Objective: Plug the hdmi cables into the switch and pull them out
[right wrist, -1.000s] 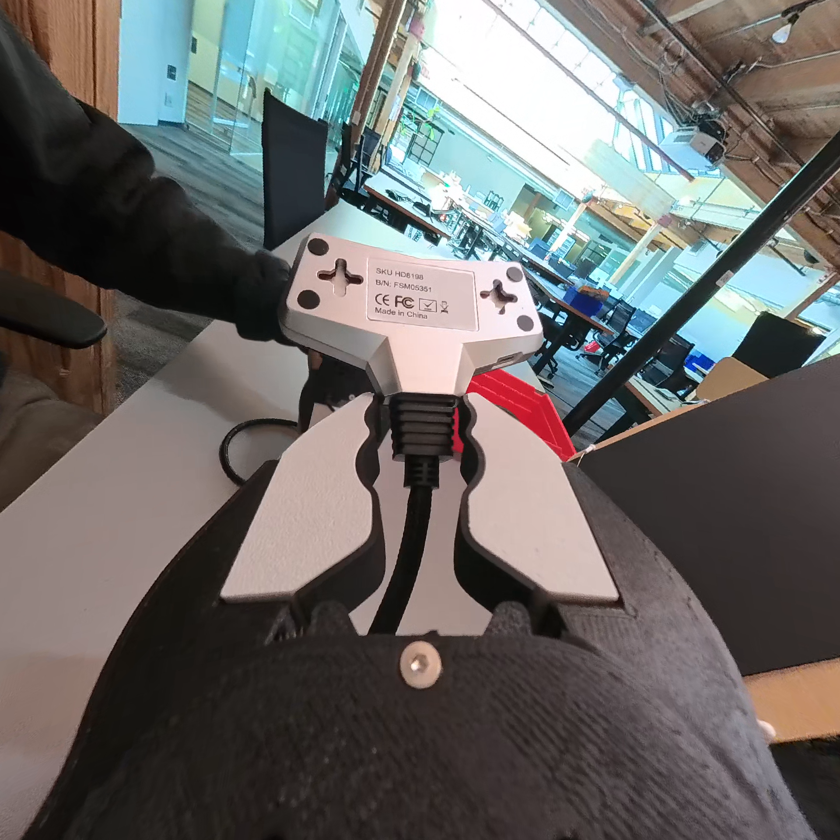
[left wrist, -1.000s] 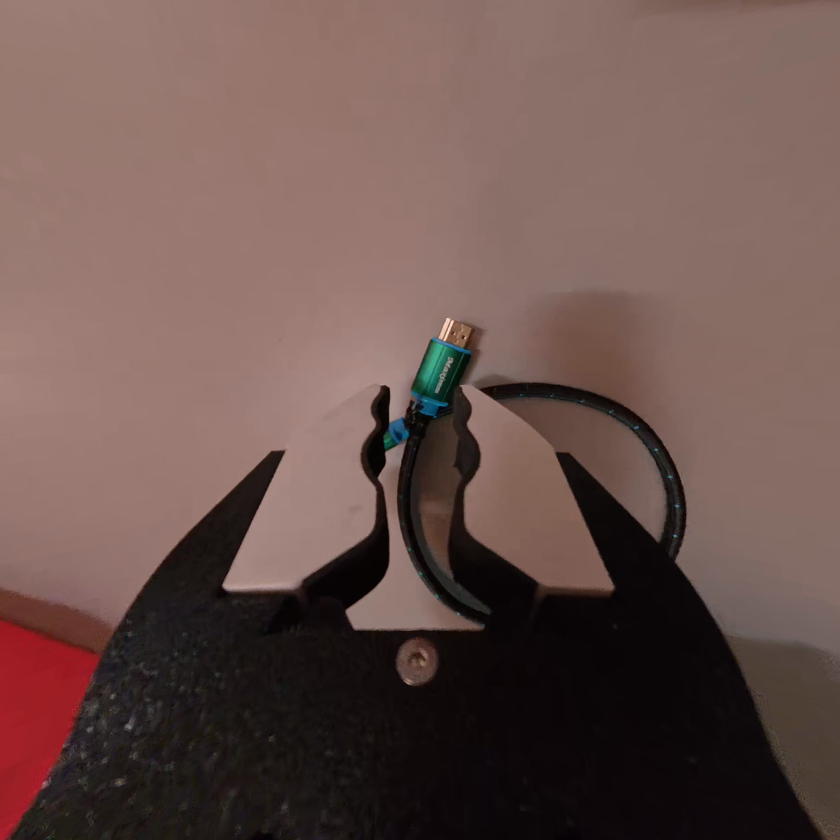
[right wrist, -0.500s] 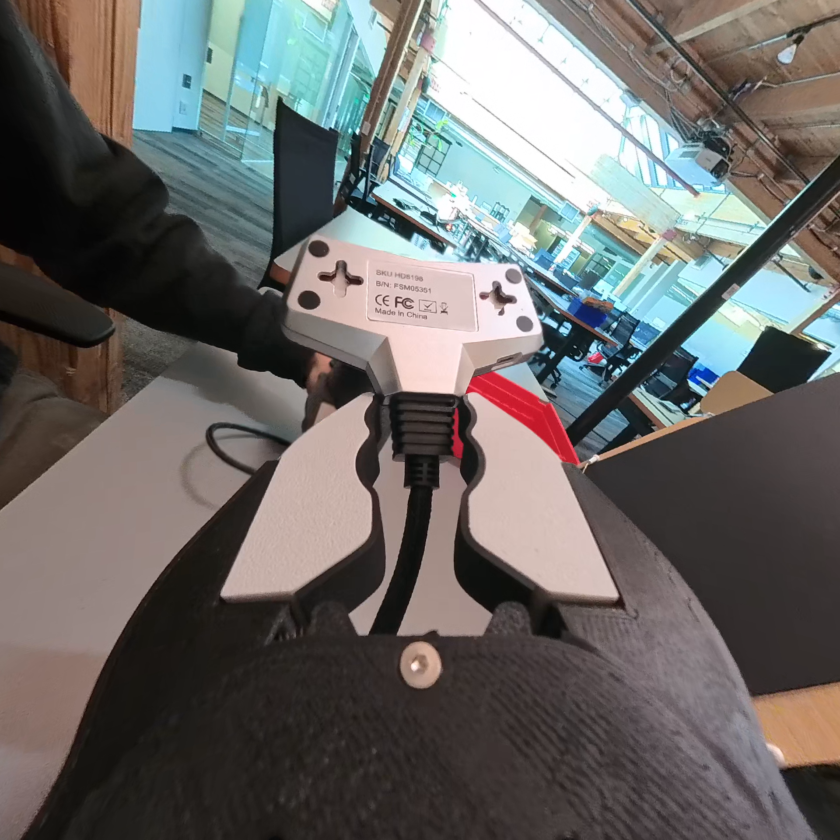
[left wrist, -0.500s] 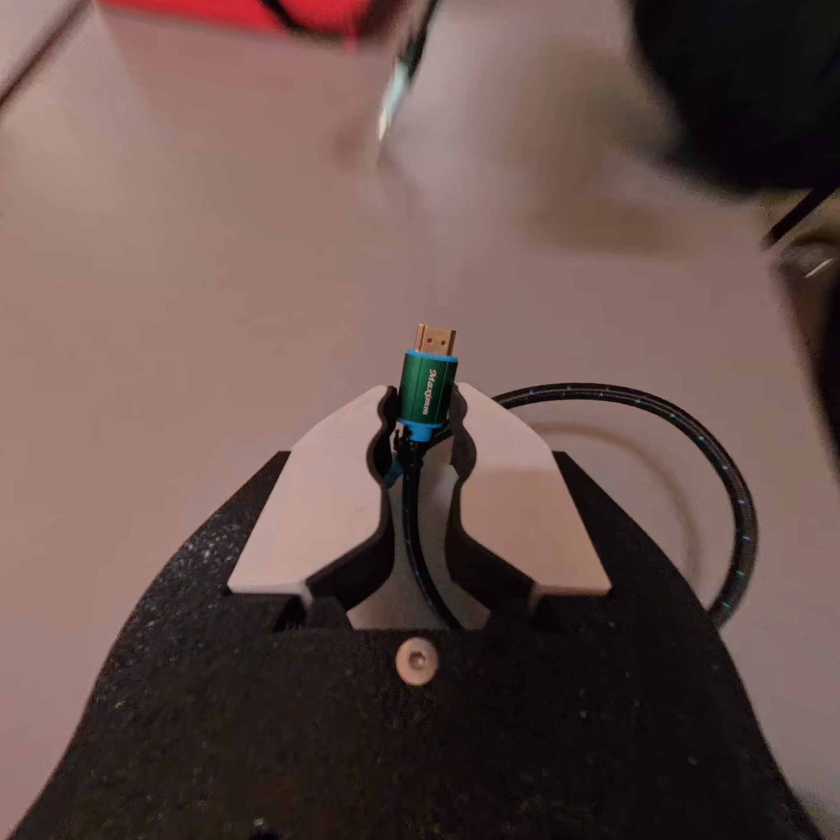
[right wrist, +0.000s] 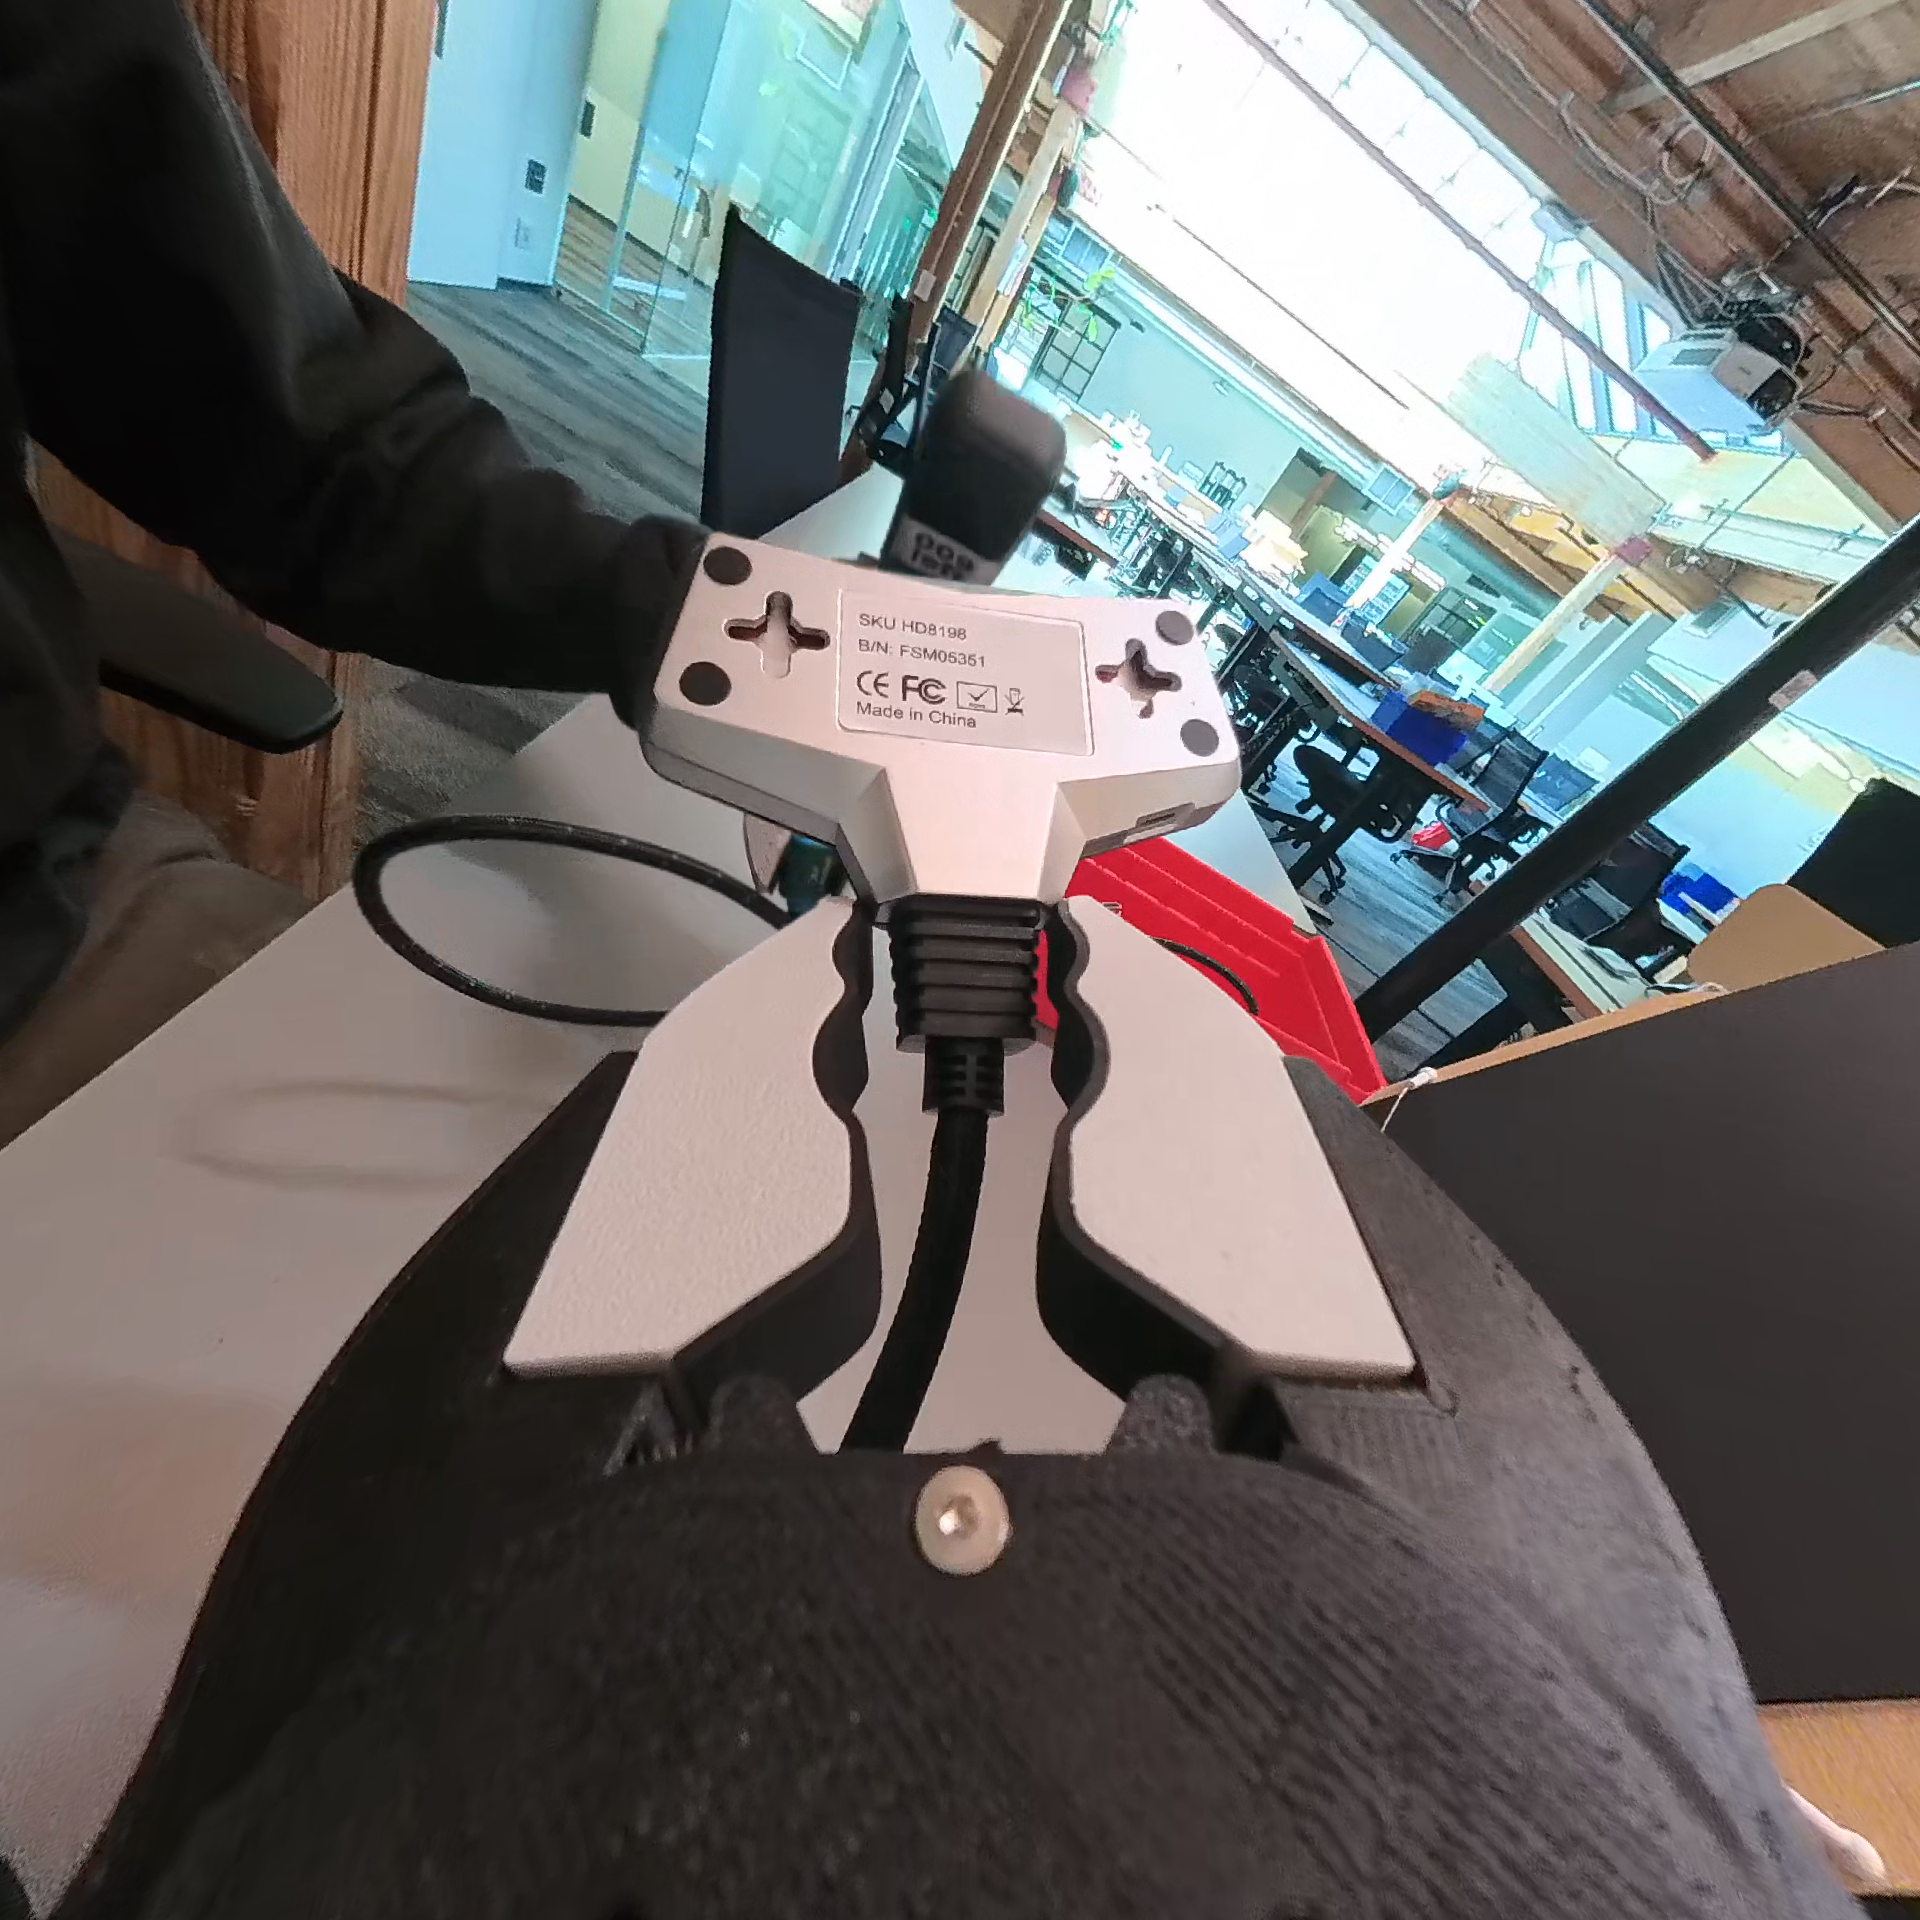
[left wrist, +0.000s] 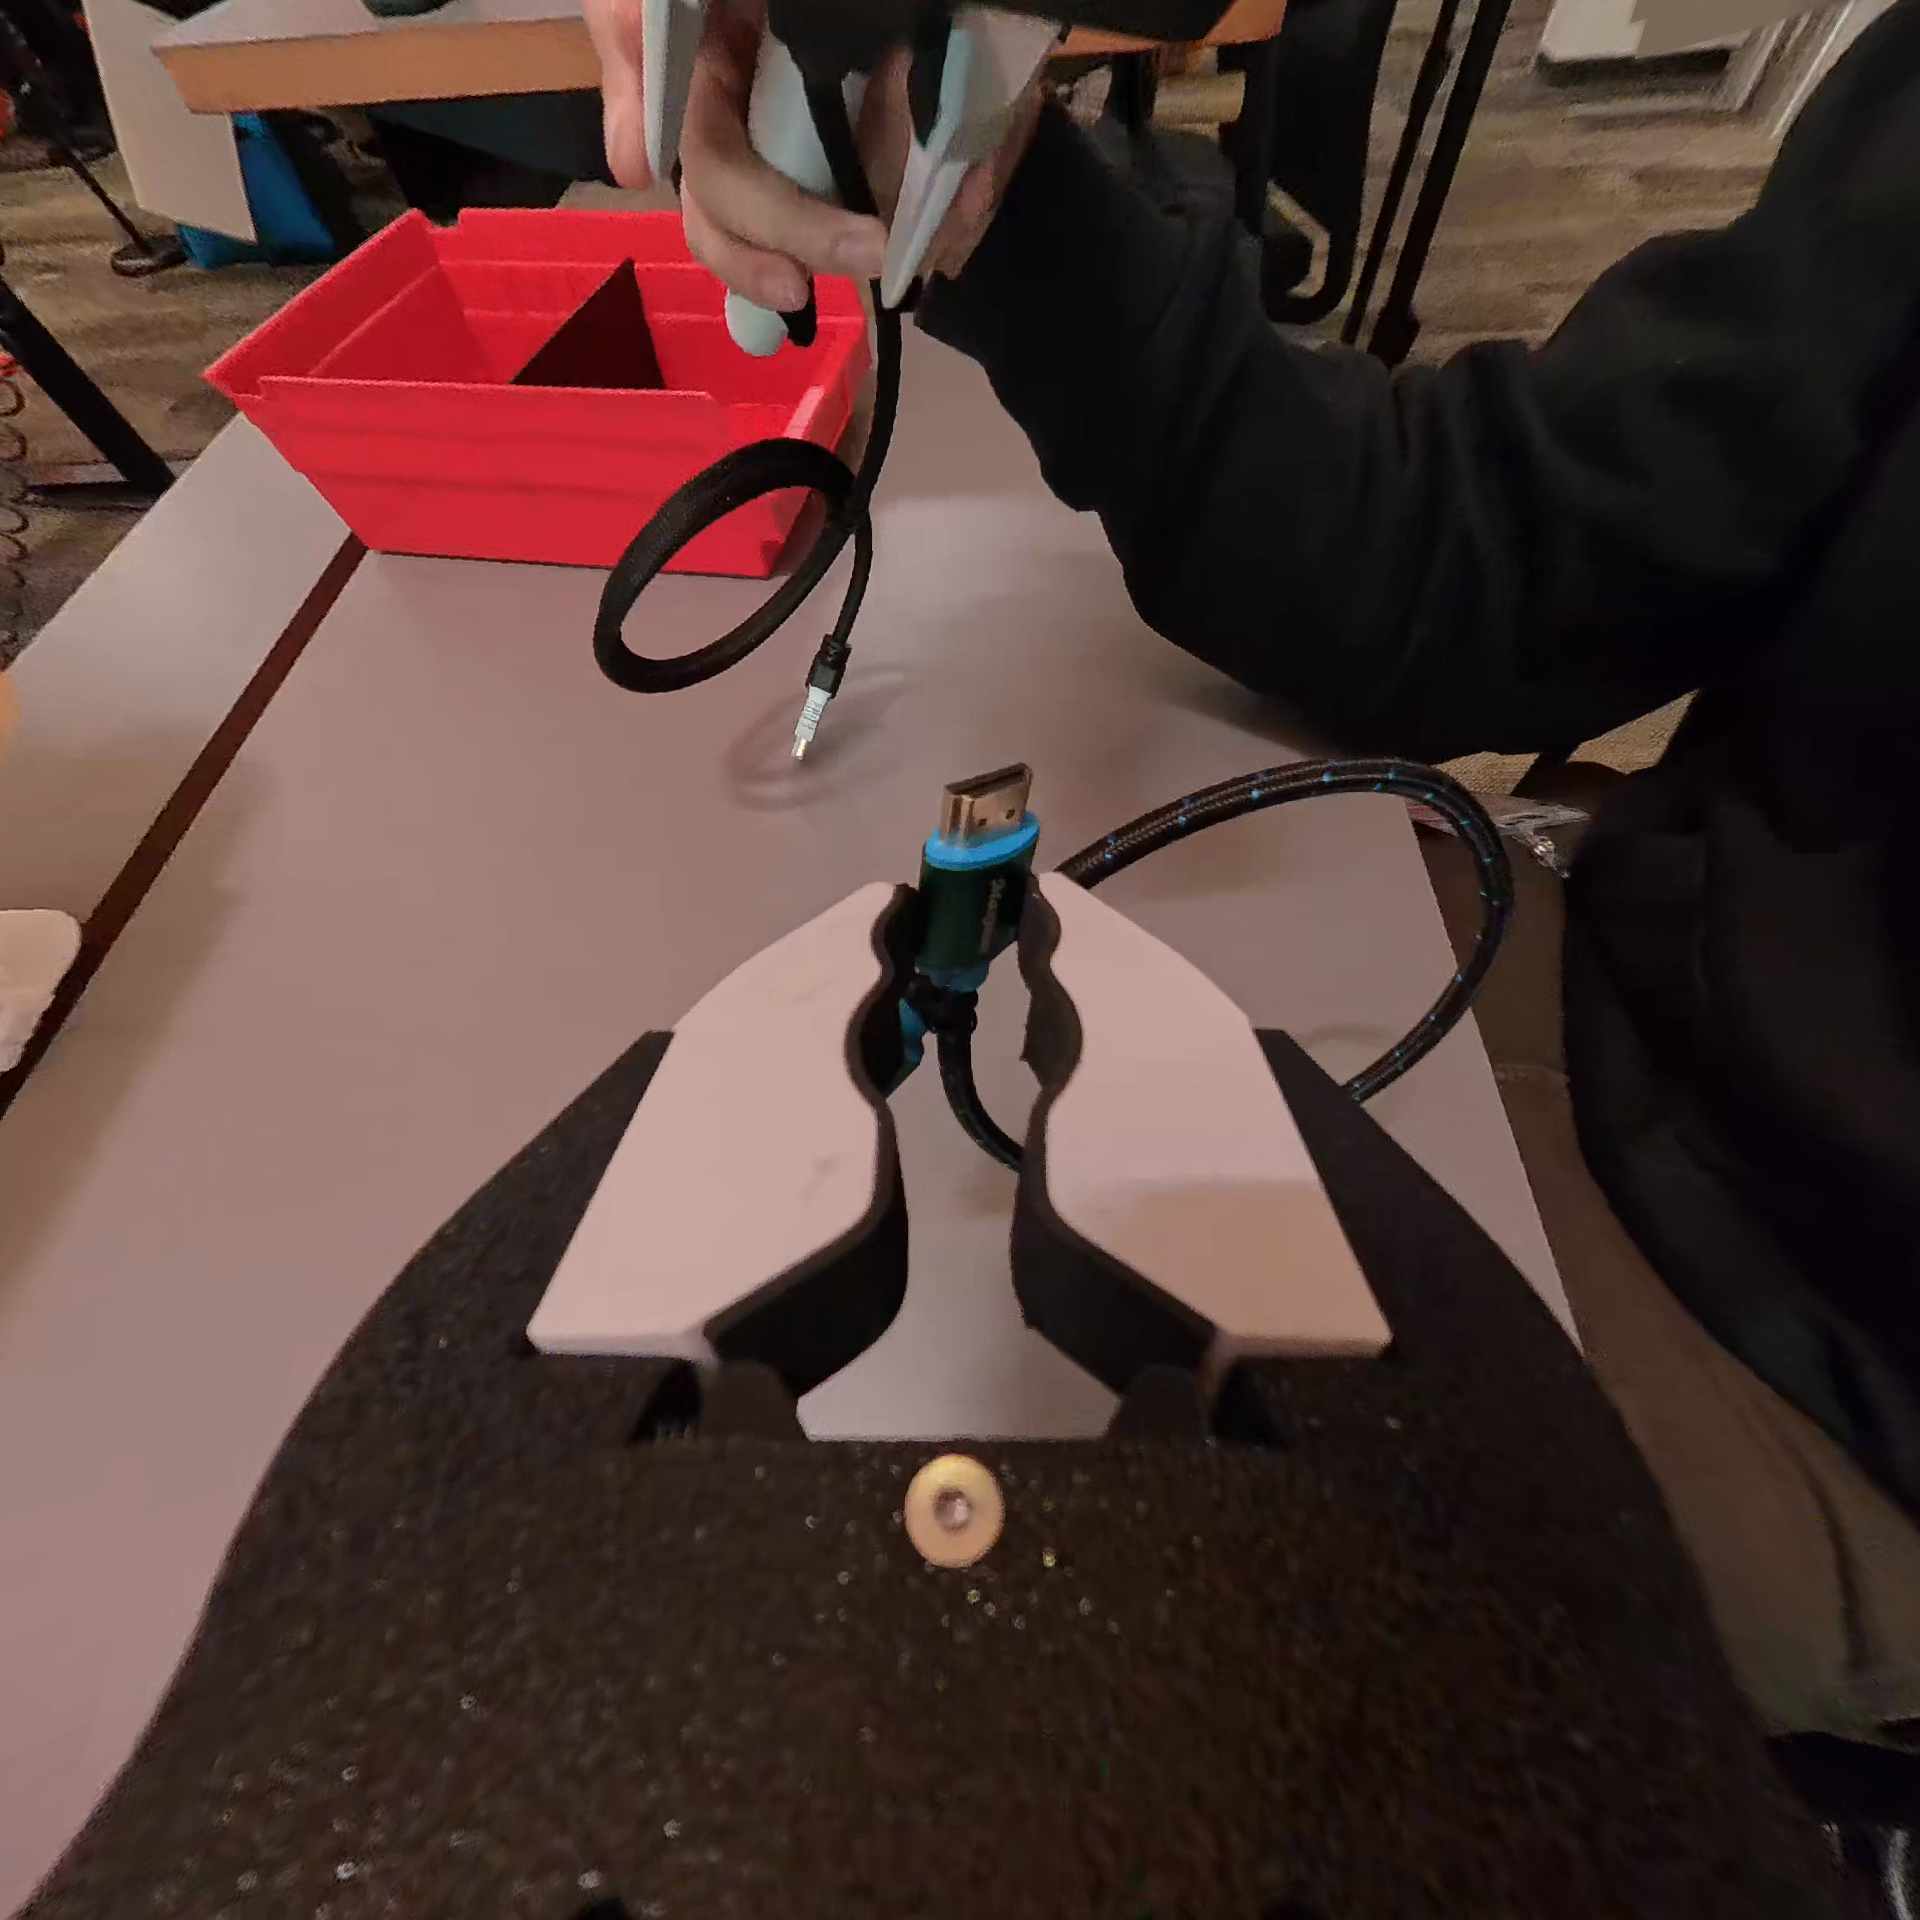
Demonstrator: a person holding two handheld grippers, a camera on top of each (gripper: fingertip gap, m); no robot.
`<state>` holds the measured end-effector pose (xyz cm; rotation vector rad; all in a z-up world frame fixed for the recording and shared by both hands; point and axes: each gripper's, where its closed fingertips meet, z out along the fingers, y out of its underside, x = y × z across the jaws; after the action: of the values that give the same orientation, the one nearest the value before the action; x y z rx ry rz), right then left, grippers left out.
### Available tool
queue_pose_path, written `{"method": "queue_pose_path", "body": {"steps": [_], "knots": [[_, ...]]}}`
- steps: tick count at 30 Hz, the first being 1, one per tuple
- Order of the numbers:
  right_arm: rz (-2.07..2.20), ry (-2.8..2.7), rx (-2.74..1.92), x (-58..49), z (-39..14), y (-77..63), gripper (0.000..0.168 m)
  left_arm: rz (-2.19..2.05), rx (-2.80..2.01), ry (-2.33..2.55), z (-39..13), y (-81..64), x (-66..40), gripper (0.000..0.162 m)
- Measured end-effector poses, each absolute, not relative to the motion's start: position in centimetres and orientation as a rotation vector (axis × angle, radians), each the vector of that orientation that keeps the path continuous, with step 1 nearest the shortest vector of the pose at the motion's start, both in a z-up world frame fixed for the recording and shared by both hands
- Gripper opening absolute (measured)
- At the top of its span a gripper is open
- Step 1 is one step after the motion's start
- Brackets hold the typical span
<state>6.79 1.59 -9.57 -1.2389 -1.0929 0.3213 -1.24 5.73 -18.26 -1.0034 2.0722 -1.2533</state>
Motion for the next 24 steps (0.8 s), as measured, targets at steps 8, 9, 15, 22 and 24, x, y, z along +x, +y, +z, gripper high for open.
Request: {"method": "queue_pose_path", "body": {"steps": [8, 9, 15, 22, 24], "knots": [[0.351, -1.098, -1.229, 6.8, -9.8, 1.6, 0.033, -1.253, -1.251, 2.047, -14.9, 4.9, -1.1, 0.019], [0.346, -1.102, -1.236, 6.8, -9.9, 1.6, 0.033, -1.221, -1.328, 2.065, -15.5, 5.3, -1.1, 0.019], [0.327, -1.115, -1.255, 6.6, -10.2, 1.8, 0.033, -1.031, -1.554, 2.18, -21.7, 6.9, -1.2, 0.018], [0.293, -1.129, -1.323, 6.7, -11.3, 2.5, 0.033, -0.854, -1.789, 2.367, -28.9, 8.2, -1.6, 0.018], [0.292, -1.139, -1.346, 6.6, -11.8, 2.8, 0.033, -0.794, -1.804, 2.365, -31.1, 8.6, -0.6, 0.017]]}}
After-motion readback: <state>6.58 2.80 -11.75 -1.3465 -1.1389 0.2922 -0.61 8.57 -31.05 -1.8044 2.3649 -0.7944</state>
